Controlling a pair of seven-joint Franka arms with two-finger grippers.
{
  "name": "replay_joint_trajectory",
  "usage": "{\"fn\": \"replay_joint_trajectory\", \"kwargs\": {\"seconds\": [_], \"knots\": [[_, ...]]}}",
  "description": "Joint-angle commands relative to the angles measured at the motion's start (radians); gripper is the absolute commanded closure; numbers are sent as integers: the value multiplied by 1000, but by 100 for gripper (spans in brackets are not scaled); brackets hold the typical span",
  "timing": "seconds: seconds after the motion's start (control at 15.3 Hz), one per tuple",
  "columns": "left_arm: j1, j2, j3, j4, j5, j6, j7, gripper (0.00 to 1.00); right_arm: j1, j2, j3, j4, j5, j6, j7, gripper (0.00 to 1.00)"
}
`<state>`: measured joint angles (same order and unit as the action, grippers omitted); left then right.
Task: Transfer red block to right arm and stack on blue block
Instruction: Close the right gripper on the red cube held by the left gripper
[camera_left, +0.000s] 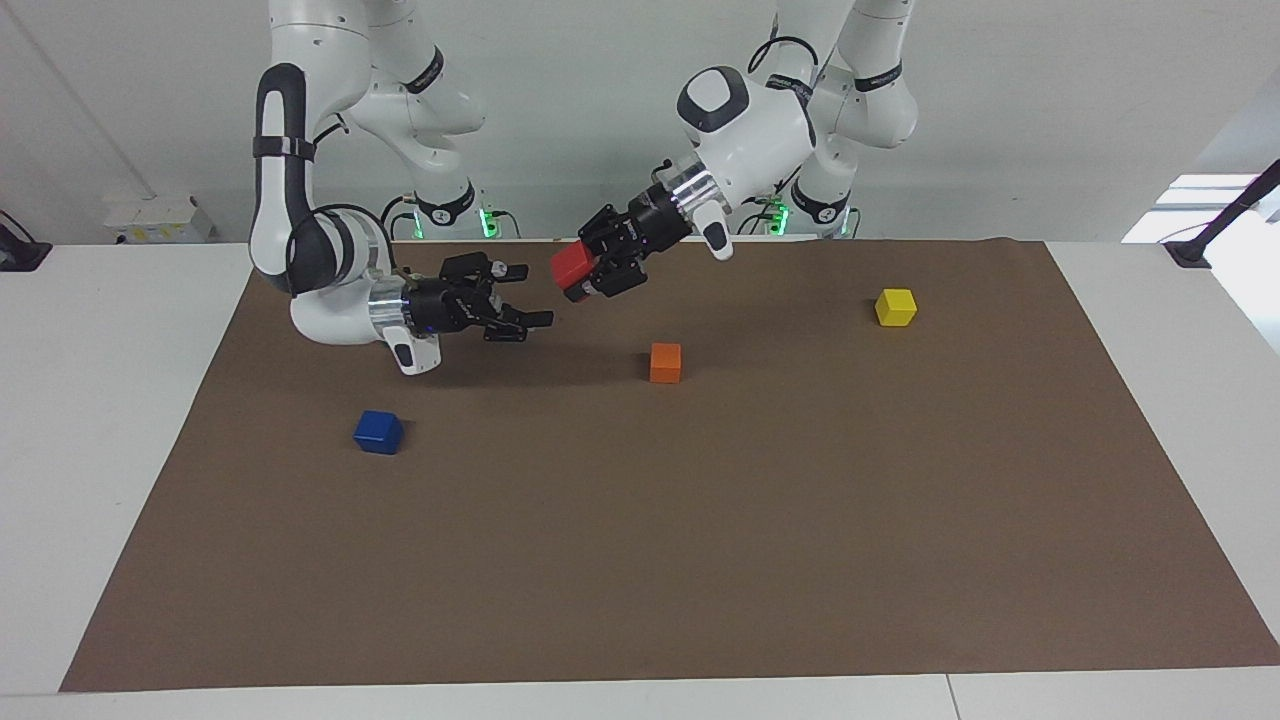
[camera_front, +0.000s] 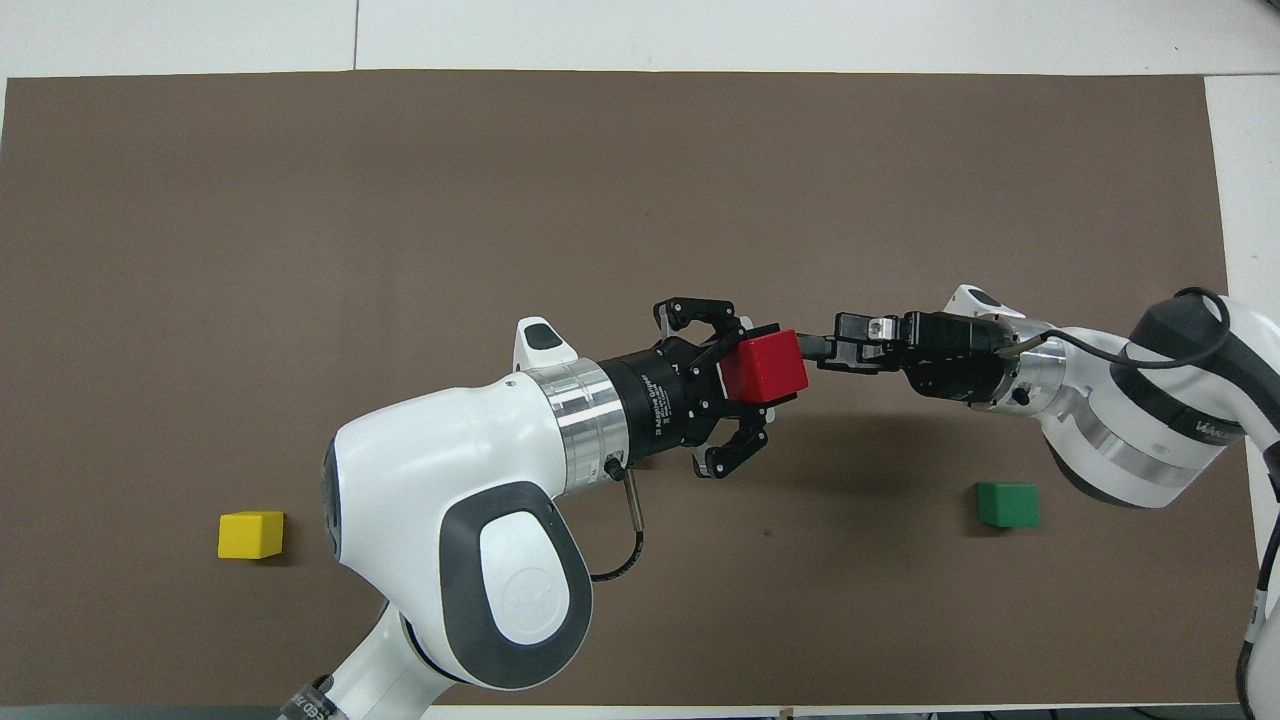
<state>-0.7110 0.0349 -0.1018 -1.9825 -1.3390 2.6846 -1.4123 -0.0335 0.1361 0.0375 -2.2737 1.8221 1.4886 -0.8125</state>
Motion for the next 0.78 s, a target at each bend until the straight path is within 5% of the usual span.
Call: {"fn": "replay_joint_trajectory", "kwargs": {"seconds": [0.0, 0.72], "knots": [[-18, 46, 10, 48, -28, 31, -26, 100, 17, -21, -2, -39, 25, 25, -36, 0], [-16, 65, 4, 50, -34, 49, -30, 100, 23, -27, -1, -69, 31, 45, -34, 0]]}}
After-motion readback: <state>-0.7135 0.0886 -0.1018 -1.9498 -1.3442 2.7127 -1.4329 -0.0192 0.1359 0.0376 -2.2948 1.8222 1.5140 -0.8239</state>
